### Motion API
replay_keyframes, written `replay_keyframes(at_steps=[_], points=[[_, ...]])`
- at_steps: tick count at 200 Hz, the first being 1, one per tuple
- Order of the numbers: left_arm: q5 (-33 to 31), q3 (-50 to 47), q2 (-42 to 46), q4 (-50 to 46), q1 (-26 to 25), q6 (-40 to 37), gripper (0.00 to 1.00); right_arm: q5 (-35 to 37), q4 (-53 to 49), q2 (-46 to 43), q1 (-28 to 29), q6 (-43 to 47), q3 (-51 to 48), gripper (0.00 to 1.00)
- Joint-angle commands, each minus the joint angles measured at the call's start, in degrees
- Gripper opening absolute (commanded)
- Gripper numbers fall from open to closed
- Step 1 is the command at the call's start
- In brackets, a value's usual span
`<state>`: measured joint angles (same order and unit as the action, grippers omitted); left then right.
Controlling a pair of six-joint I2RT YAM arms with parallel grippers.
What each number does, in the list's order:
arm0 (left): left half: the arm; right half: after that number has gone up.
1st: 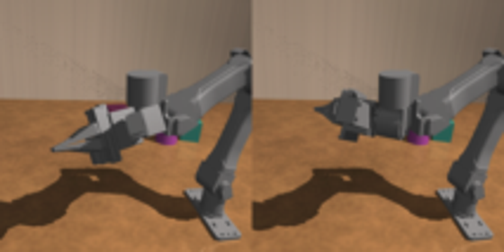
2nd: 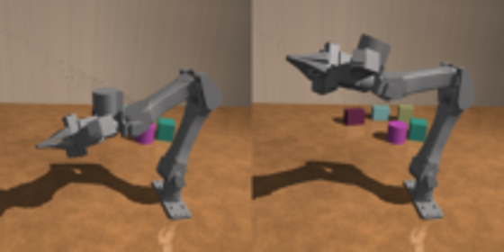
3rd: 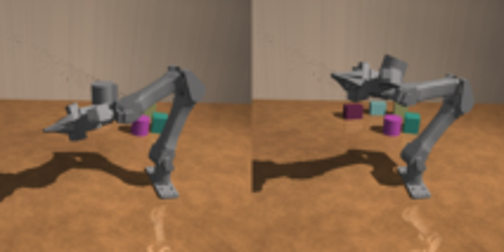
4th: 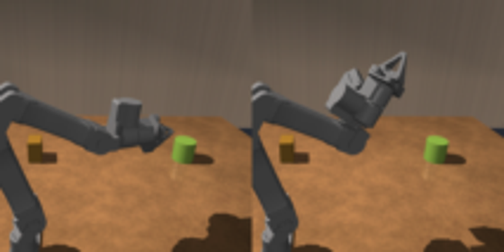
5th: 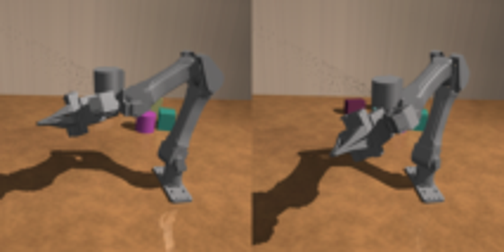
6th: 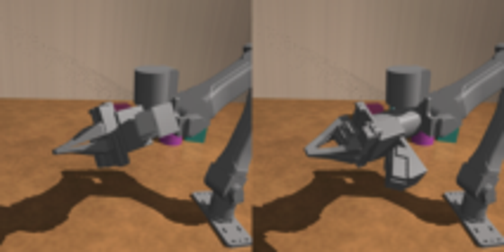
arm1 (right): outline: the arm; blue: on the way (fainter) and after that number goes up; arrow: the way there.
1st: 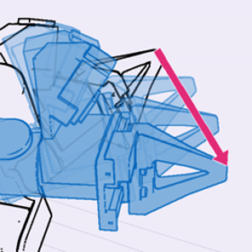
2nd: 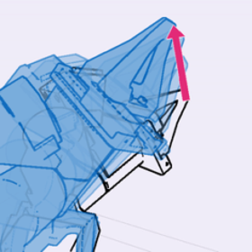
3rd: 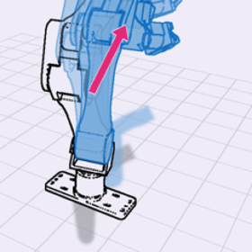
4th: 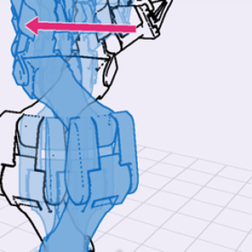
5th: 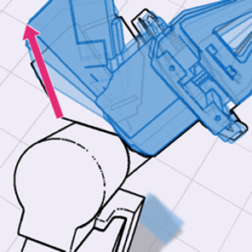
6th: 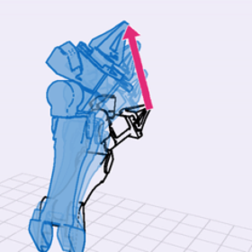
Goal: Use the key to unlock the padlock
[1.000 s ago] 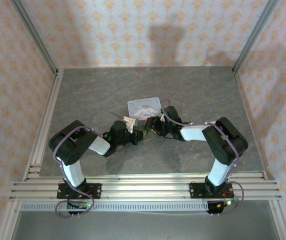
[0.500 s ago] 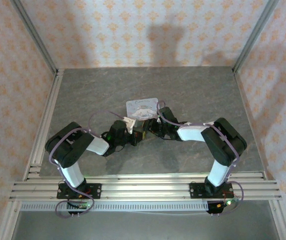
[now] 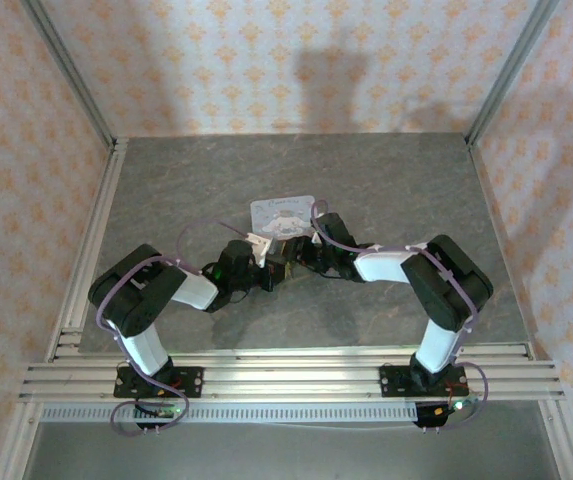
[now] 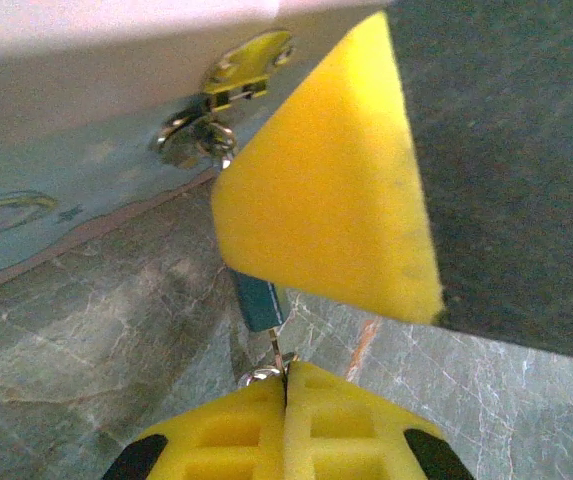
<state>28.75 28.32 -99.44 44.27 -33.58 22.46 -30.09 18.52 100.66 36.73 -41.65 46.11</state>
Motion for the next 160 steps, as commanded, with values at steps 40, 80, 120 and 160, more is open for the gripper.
replay_keyframes(at_steps=[40,80,120,160], points=[[1.8,1.0,1.9,-0.6,1.0,-2.2,0.0,-4.2,1.5,3.0,0.8,1.0,2.1,0.41],[1.4,1.1,3.1,-3.6,1.4,-3.9,0.0,-2.9,1.6,2.4,0.8,0.7,2.1,0.14],[-0.3,0.5,6.5,-8.2,1.5,-5.4,0.0,-2.3,1.7,1.8,0.8,-0.1,2.4,0.03],[-0.6,-0.5,7.9,-7.8,2.4,-2.2,0.1,-1.9,5.4,2.3,0.8,-3.0,1.1,0.0]])
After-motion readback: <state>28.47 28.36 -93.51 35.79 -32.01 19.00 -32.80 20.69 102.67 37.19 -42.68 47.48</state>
